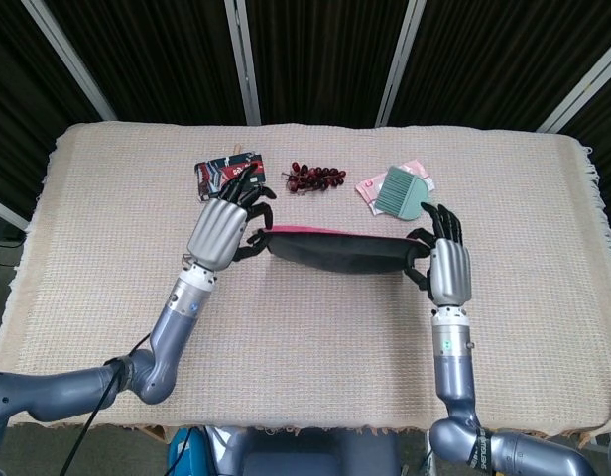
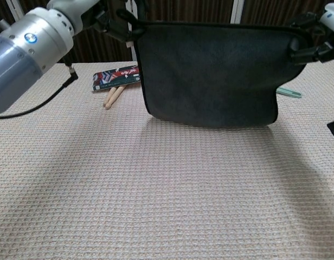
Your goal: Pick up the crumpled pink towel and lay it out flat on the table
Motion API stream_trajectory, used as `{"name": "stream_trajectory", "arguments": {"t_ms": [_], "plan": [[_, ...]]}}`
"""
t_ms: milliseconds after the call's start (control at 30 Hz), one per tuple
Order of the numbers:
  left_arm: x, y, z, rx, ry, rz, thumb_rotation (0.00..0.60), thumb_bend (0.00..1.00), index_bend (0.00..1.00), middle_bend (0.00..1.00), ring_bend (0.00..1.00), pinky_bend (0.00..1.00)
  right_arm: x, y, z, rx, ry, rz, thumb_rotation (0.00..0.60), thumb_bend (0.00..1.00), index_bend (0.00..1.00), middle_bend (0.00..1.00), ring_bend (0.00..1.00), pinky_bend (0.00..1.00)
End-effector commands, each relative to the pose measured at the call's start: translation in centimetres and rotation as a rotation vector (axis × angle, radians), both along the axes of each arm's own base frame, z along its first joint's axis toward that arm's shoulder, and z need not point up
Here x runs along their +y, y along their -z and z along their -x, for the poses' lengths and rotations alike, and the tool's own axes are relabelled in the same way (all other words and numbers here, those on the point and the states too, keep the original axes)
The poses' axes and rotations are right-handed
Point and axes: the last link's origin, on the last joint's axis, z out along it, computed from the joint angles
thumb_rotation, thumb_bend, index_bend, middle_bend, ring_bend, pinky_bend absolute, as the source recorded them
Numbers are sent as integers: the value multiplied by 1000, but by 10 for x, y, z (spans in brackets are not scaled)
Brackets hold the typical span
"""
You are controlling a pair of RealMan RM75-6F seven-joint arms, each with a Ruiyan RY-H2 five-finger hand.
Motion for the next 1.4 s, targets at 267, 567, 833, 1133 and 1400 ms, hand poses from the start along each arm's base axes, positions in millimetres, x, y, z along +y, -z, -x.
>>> {"name": "stream_trajectory", "arguments": {"t_ms": [267,567,833,1133,1400], "plan": [[-83,36,55,-6,-34,188,600,426,683,320,42,170,52,30,30,25,-7,-104,600,702,608,162,52,0],[-114,49,74,-18,-61,250,600,426,683,320,42,170,82,49,51,50,3,-161,600,702,608,162,52,0],[-133,61,93,58,-84,338,600,390,552,218,23,141,100,62,65,127,3,-240,600,668,438,145,22,0],[-139,60,116,192,-145,466,600,31,263,84,0,43,114,73,77,219,-4,-363,600,242,0,0,0,0],[-143,44,125,190,-150,464,600,0,208,71,0,30,128,71,72,221,-39,-363,600,209,0,0,0,0]]}}
